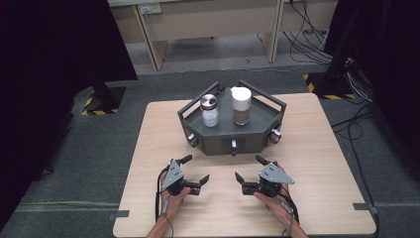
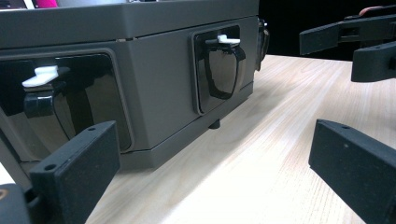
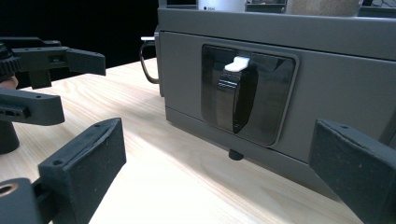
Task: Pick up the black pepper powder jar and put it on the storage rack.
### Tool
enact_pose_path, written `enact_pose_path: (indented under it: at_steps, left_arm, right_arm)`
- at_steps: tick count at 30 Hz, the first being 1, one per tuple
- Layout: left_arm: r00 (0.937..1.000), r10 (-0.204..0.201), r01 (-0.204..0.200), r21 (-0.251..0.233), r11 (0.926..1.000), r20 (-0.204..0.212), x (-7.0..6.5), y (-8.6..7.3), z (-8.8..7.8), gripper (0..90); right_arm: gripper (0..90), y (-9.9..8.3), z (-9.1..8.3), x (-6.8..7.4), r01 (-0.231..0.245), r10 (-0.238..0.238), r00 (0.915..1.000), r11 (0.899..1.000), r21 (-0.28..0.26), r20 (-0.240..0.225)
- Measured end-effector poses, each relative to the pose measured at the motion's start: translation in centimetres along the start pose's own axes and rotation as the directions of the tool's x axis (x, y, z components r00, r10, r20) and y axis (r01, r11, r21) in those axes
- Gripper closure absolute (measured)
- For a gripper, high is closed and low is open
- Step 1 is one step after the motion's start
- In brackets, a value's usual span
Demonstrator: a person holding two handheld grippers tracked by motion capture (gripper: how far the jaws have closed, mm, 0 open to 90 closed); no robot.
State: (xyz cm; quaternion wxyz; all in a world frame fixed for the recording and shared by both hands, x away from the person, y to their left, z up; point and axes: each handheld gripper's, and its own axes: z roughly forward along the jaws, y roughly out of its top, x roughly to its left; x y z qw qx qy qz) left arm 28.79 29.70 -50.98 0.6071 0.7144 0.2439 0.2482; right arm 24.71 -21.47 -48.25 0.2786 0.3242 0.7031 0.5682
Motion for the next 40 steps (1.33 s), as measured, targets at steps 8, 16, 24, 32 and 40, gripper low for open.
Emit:
enact_pose_path:
  at_steps: [8,16,24,32,40]
  left_arm:
    - [1.0,0.0,0.0,0.0,1.0,-0.001,-0.01,0.0,0.0,1.5]
    - [1.0,0.001,-0.001,0.001,1.0,-0.001,-0.01,0.0,0.0,1.5]
    - [1.0,0.001,-0.001,0.002,1.0,-0.004,0.01,0.0,-0.02,1.5]
    - [1.0,0.002,-0.002,0.002,1.0,-0.004,0.02,0.01,-0.01,1.5]
    - [1.0,-0.001,0.001,0.003,1.0,-0.006,0.05,0.0,0.02,1.4]
  right_arm:
    - [4.1,0.0,-0.03,-0.07,-0.001,0.001,1.0,1.0,0.0,0.002]
    - [4.0,0.01,-0.04,-0.1,-0.003,0.003,1.0,1.0,0.001,0.004]
    - [3.9,0.01,-0.04,-0.1,-0.006,0.006,1.0,1.0,0.002,0.005]
    - [3.9,0.01,-0.06,-0.11,-0.006,0.006,1.0,1.0,0.001,0.006]
    - [3.9,0.05,-0.18,-0.18,-0.009,0.009,0.9999,1.0,-0.003,0.01]
